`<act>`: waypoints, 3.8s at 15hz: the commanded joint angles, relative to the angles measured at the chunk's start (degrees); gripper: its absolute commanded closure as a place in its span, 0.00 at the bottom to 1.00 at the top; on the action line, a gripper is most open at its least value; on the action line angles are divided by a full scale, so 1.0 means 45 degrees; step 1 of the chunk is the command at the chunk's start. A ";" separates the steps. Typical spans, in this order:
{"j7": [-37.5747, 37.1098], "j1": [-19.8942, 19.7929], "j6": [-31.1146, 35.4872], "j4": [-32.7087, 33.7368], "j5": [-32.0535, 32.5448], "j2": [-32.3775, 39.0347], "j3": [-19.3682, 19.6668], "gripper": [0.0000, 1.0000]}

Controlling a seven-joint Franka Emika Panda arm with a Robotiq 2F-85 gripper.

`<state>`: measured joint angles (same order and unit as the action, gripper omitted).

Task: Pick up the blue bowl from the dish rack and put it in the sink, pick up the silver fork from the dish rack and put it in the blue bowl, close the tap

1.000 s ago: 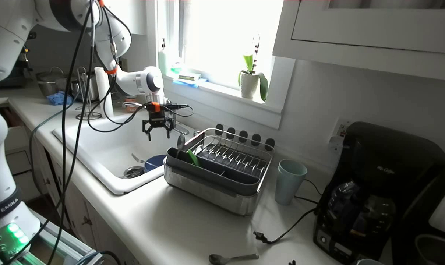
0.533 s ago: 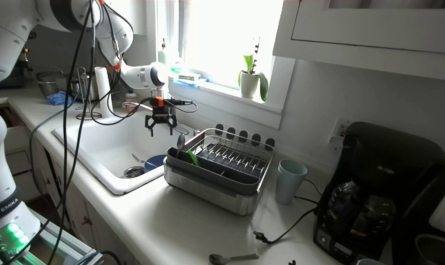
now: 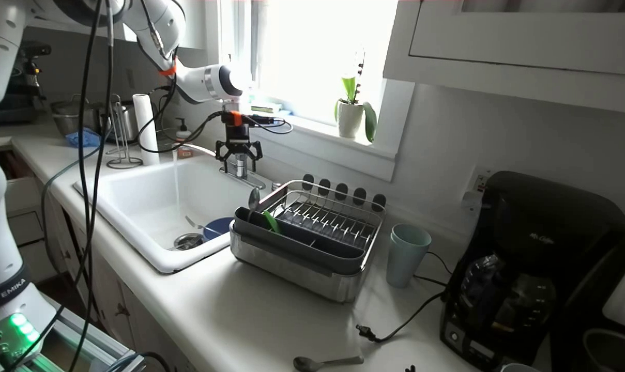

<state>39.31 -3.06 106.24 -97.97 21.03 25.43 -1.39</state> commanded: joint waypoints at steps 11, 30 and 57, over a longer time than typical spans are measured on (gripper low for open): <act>0.5034 -0.1435 -0.0795 -0.0583 -0.0480 -0.1897 0.0592 0.00; 0.5953 -0.1589 0.0061 -0.1316 -0.3633 -0.3064 0.0561 0.00; -0.4448 0.0330 0.9044 -0.3262 -0.7644 -0.3384 -0.0339 0.99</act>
<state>22.62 -2.05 142.76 -111.31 -13.19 9.71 -2.60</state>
